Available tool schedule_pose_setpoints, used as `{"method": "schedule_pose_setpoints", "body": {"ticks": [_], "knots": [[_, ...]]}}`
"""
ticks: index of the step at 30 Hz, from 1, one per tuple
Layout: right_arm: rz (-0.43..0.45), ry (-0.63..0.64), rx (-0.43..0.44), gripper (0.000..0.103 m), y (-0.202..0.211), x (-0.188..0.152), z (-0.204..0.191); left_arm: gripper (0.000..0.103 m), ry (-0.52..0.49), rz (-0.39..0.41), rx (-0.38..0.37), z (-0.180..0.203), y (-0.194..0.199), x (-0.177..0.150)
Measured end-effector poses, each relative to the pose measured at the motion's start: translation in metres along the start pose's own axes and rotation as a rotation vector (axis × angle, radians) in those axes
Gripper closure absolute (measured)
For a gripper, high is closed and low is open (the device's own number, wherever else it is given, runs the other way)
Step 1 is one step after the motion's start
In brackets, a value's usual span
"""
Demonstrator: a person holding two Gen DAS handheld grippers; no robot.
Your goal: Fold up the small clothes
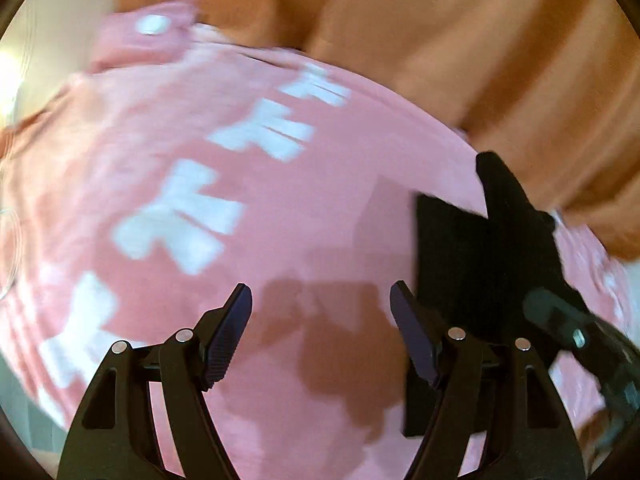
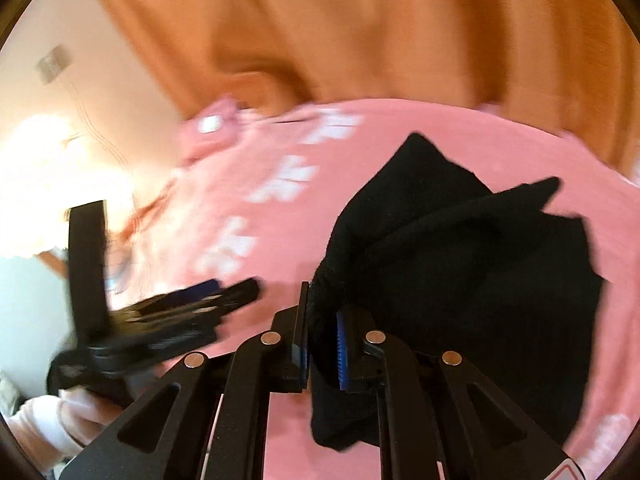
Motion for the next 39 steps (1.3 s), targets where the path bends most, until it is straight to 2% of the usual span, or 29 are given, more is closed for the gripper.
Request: {"method": "schedule_pose_setpoints", "body": {"ticks": [3, 6, 10, 12, 14, 15, 16, 17, 18, 19, 23, 25, 27, 30, 31, 32, 33, 34, 37, 39], "knots": [[0.001, 0.014, 0.049, 0.094, -0.013, 0.003, -0.023, 0.034, 0.036, 0.031, 0.033, -0.013, 0.003, 0.006], [0.031, -0.008, 0.033, 0.094, -0.009, 0.007, -0.015, 0.034, 0.028, 0.017, 0.013, -0.013, 0.000, 0.007], [0.108, -0.124, -0.053, 0.094, 0.044, 0.011, 0.048, 0.034, 0.001, -0.024, -0.070, 0.008, -0.003, 0.001], [0.110, -0.201, -0.160, 0.094, 0.076, -0.003, 0.098, 0.032, -0.036, -0.035, -0.115, 0.025, -0.002, -0.004], [0.031, -0.258, -0.276, 0.094, 0.086, -0.027, 0.144, 0.031, -0.100, -0.058, -0.172, 0.048, -0.004, -0.012], [-0.088, -0.291, -0.323, 0.093, 0.079, -0.051, 0.173, 0.031, -0.123, -0.072, -0.193, 0.055, -0.006, -0.016], [-0.140, -0.334, -0.336, 0.092, 0.075, -0.067, 0.190, 0.031, -0.155, -0.097, -0.224, 0.067, -0.008, -0.023], [-0.176, -0.400, -0.308, 0.092, 0.073, -0.085, 0.206, 0.031, -0.173, -0.114, -0.249, 0.076, -0.009, -0.029], [-0.165, -0.428, -0.284, 0.092, 0.076, -0.089, 0.211, 0.031, -0.188, -0.127, -0.269, 0.085, -0.010, -0.034], [-0.123, -0.444, -0.263, 0.087, 0.084, -0.087, 0.212, 0.031, -0.207, -0.135, -0.285, 0.096, -0.011, -0.040], [0.014, -0.355, -0.252, 0.083, 0.109, -0.056, 0.191, 0.031, -0.254, -0.139, -0.319, 0.128, -0.015, -0.055], [0.067, -0.338, -0.248, 0.056, 0.109, -0.038, 0.187, 0.031, -0.269, -0.143, -0.314, 0.139, -0.019, -0.061], [0.068, -0.318, -0.270, 0.045, 0.090, -0.023, 0.188, 0.031, -0.265, -0.156, -0.300, 0.143, -0.027, -0.064], [0.004, -0.292, -0.298, 0.045, 0.053, -0.016, 0.196, 0.030, -0.246, -0.187, -0.292, 0.148, -0.039, -0.068], [-0.035, -0.274, -0.324, 0.047, 0.036, -0.018, 0.199, 0.030, -0.243, -0.189, -0.289, 0.149, -0.041, -0.068], [-0.062, -0.264, -0.345, 0.054, 0.028, -0.024, 0.201, 0.030, -0.243, -0.189, -0.289, 0.148, -0.042, -0.067], [-0.070, -0.259, -0.342, 0.091, 0.022, -0.027, 0.203, 0.030, -0.244, -0.188, -0.291, 0.149, -0.043, -0.067], [-0.055, -0.271, -0.325, 0.101, 0.024, -0.025, 0.202, 0.030, -0.249, -0.185, -0.288, 0.150, -0.043, -0.066], [0.081, -0.216, -0.271, 0.101, 0.051, -0.001, 0.177, 0.030, -0.257, -0.182, -0.284, 0.148, -0.043, -0.062], [0.092, -0.197, -0.281, 0.101, 0.054, 0.001, 0.178, 0.025, -0.263, -0.172, -0.277, 0.148, -0.044, -0.060]]}}
Point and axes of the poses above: each gripper's, at about its wrist camera, not at the fingertips, and y roughly against the way its jaws point, z to its right, x to its top, the point moved 1 cm from there along -y, roughly the way its jaws point, and after that the axes turned 10 degrees about z, right-handed, at the moved point
